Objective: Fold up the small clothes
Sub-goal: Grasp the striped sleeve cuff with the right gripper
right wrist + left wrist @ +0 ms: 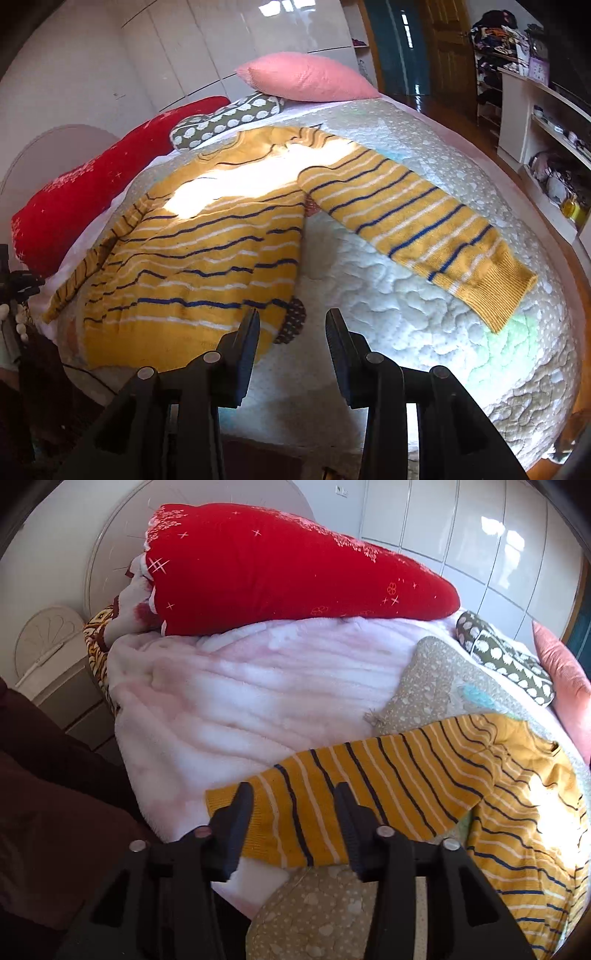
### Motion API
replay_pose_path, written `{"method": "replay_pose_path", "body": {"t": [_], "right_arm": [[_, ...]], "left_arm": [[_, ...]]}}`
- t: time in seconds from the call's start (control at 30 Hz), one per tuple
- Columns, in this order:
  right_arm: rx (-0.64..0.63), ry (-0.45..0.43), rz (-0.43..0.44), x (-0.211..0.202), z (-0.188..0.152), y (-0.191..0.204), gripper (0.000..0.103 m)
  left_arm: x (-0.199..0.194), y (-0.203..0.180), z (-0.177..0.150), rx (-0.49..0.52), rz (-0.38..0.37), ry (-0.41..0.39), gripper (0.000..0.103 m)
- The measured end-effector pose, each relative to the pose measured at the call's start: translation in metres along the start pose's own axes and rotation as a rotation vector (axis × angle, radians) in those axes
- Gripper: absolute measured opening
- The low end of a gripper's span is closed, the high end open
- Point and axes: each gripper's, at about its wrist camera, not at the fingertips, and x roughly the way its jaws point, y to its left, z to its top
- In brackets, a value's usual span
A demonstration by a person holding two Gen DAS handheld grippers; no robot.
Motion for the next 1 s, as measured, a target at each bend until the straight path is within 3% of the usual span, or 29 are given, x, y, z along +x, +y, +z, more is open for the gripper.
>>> {"method": "replay_pose_path", "body": {"t": [0.1,0.17,0.3,0.57,0.77,0.93,1.0], "right_arm": [[-0.135,0.030,0.109,0.015,0.023,0.059,0.051],[-0.234,0.070,0.207,0.030,0.037,0.108,0.054],[-0.404,0.174,0.399,0.072,0.056,0.216,0.055],[-0.757,0.364,0.585,0.157,0.048,0.435,0.061],[-0.962,0.447,0.562,0.205,-0.006,0.545,0.061],[-1.094,0.455,0.551,0.213,-0.052,0.584,0.061],[-1.167,0.410,0.503,0.214,-0.066,0.590,0.060]], "left_arm": [[-0.019,0.010,-0.024,-0.021,-0.066,-0.013,0.052],[-0.027,0.018,-0.044,-0.041,-0.110,-0.012,0.059],[-0.033,0.031,-0.086,-0.050,-0.192,-0.004,0.066],[-0.020,0.073,-0.132,-0.134,-0.229,0.049,0.070],[-0.001,0.101,-0.149,-0.177,-0.225,0.112,0.070],[0.006,0.105,-0.154,-0.176,-0.244,0.123,0.070],[0.009,0.102,-0.154,-0.172,-0.253,0.135,0.070]]}}
